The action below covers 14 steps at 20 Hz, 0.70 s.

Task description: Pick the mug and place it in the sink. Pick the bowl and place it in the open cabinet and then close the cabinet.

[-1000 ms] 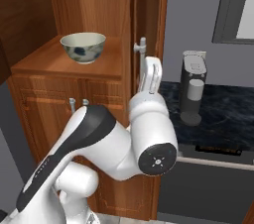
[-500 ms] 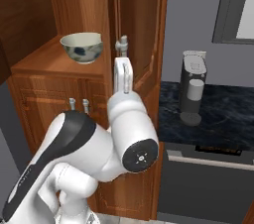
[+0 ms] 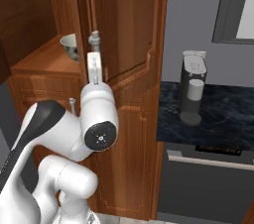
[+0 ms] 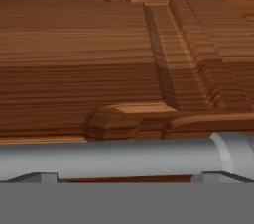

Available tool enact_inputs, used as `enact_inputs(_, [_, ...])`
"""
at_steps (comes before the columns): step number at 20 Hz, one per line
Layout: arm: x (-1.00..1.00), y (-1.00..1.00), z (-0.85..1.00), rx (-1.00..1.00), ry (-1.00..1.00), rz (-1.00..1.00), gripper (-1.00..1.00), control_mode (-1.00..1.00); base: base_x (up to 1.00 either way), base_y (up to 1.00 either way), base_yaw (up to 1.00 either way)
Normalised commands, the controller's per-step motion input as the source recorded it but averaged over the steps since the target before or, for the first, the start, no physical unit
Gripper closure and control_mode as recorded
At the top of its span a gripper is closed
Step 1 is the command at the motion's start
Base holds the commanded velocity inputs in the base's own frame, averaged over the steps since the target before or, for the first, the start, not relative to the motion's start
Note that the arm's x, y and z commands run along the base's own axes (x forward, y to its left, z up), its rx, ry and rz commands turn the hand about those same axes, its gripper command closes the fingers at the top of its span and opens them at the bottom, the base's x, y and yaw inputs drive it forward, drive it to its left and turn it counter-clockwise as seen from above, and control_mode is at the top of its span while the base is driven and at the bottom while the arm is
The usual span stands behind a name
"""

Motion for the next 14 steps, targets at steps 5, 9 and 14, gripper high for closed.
enact_inputs(5, [1.0,0.05,0.0,0.0,0.01,0.0,-1.0,-1.0,0.0,0.0,0.0])
enact_inputs(9, [0.96,0.06,0.0,0.0,0.01,0.0,-1.0,-1.0,0.0,0.0,0.0])
enact_inputs(14, [0.89,0.16,0.0,-0.01,0.0,0.0,-1.0,-1.0,0.0,0.0,0.0])
